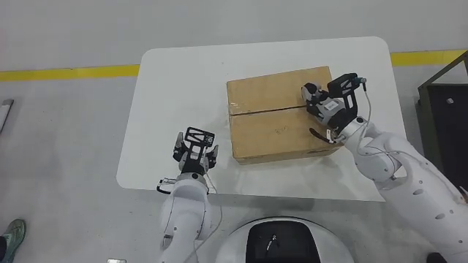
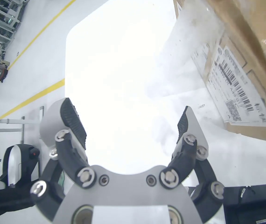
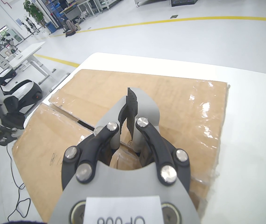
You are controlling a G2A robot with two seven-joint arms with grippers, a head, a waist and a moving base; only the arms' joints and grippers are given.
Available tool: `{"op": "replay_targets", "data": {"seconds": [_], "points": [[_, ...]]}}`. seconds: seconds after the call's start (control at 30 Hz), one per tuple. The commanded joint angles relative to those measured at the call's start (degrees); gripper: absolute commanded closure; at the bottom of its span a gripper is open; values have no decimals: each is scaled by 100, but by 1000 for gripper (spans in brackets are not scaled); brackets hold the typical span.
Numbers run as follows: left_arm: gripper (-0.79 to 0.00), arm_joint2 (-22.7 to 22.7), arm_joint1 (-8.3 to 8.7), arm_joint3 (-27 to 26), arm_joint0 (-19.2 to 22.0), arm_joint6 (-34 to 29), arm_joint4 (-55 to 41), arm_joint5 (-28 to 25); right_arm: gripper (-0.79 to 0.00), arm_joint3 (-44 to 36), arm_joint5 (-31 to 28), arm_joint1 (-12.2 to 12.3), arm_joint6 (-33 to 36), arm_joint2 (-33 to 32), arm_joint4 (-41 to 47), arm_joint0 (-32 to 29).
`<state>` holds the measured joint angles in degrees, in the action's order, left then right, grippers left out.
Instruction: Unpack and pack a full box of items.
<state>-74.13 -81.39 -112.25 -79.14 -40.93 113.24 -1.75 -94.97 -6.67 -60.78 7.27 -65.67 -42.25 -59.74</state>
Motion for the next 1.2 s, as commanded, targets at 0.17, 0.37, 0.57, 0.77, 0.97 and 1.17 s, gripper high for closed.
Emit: {"op": "replay_targets", "data": {"seconds": [0.17,0.37,0.57,0.77,0.97,1.17], "points": [[-785,314,-65,785,496,255,-212,-64,0,7,0,-40,51,-50,-51,-11],[-785,511,-143,1450,1002,483,-384,193,0,-1,-4,-71,92,-96,-83,-35],[-622,628,-220,1983,1414,830,-524,577,0,-20,-26,-103,145,-121,-124,-60],[0,658,-257,2216,1599,851,-358,835,0,-39,-33,-135,187,-142,-155,-82],[0,566,-263,2046,1490,904,-277,1020,0,15,-59,-169,239,-137,-196,-84],[0,495,-268,1884,1416,939,-167,1104,0,62,-85,-207,268,-126,-226,-73]]}}
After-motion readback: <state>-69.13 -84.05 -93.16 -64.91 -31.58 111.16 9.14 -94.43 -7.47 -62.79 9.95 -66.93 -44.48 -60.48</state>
